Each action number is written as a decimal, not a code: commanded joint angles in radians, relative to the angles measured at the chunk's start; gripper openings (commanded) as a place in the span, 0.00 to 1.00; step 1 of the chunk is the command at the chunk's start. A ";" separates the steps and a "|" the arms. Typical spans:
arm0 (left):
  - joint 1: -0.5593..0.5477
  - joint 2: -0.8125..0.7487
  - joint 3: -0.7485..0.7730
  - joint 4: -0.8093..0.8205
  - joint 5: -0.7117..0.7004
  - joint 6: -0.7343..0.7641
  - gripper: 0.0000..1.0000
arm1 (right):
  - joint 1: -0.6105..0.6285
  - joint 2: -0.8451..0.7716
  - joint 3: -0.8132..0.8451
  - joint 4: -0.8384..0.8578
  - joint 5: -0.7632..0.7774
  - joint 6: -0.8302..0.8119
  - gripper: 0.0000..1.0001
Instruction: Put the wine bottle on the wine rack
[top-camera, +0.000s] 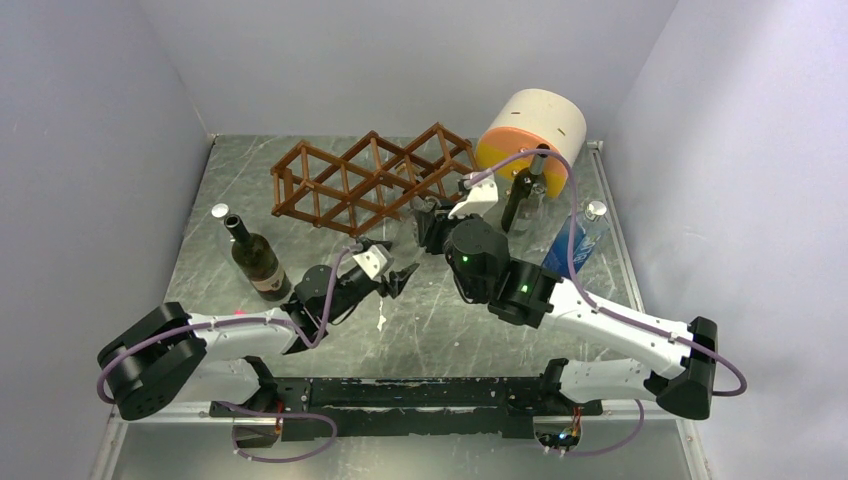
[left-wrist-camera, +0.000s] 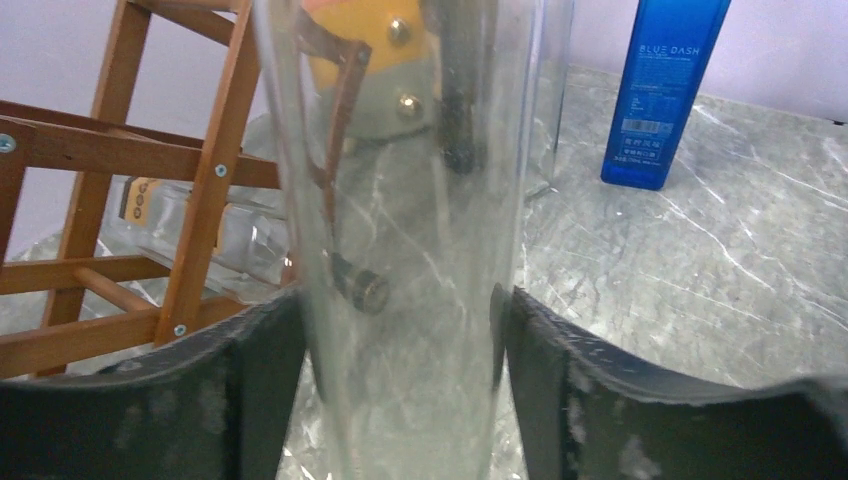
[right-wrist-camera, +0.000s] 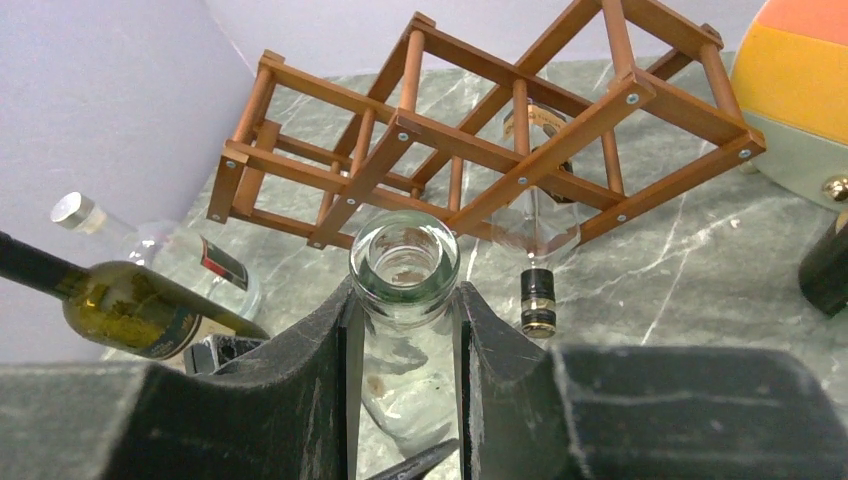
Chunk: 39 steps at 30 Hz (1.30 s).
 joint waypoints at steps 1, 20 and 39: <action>-0.007 -0.013 -0.006 0.082 -0.019 0.047 0.61 | -0.001 -0.020 0.057 0.008 0.036 0.067 0.00; 0.010 -0.149 0.099 -0.171 0.112 0.546 0.07 | -0.079 -0.107 0.233 -0.415 -0.292 0.004 0.88; -0.007 -0.161 0.231 -0.440 0.191 0.986 0.07 | -0.079 -0.020 0.429 -0.805 -0.473 -0.189 0.88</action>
